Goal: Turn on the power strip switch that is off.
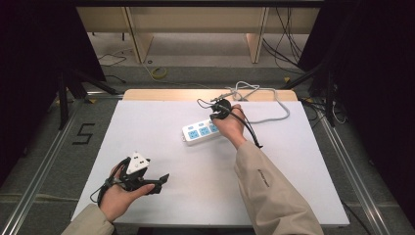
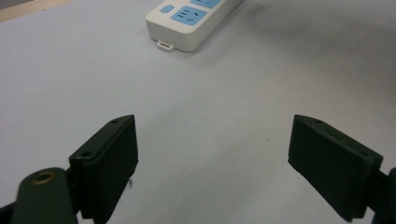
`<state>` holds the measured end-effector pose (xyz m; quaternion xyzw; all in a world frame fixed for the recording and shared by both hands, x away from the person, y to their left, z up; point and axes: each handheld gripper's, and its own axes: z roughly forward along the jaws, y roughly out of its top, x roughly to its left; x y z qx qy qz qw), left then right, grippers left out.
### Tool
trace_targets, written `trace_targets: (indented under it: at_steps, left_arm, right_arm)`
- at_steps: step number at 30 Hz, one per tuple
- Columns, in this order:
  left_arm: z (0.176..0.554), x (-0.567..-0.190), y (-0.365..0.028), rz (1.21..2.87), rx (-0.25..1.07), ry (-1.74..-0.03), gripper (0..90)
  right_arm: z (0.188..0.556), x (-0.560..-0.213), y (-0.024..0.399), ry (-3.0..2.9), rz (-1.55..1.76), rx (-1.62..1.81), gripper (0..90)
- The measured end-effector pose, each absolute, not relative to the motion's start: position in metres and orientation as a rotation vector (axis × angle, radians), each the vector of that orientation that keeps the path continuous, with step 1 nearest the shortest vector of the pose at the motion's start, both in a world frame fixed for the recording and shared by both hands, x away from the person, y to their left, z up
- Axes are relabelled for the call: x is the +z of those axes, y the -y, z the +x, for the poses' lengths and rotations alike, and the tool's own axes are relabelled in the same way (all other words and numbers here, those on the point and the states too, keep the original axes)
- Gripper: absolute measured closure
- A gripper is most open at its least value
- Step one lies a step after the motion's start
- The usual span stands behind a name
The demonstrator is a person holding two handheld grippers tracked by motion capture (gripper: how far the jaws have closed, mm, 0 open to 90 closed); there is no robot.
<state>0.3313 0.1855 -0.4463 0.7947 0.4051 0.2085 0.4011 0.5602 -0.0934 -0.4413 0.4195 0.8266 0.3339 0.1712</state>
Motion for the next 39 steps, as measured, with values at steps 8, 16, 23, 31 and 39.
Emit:
trace_targets:
  at_steps: [8,16,23,31,39]
  left_arm:
    - [0.332,-0.446,-0.186,2.011,0.526,-1.024,15.4]
    - [0.332,-0.446,-0.185,2.012,0.525,-1.026,15.4]
    - [0.332,-0.446,-0.185,2.017,0.522,-1.022,15.5]
    - [0.332,-0.446,-0.185,2.011,0.524,-1.027,15.5]
    - [0.332,-0.446,-0.185,2.009,0.519,-1.026,15.5]
  right_arm:
    - [0.563,-0.446,0.091,-2.351,1.197,0.936,90.0]
    - [0.566,-0.449,0.091,-2.354,1.199,0.926,90.0]
    - [0.568,-0.449,0.089,-2.357,1.195,0.915,90.0]
    - [0.570,-0.449,0.085,-2.368,1.178,0.892,90.0]
    - [0.572,-0.450,0.083,-2.375,1.175,0.879,90.0]
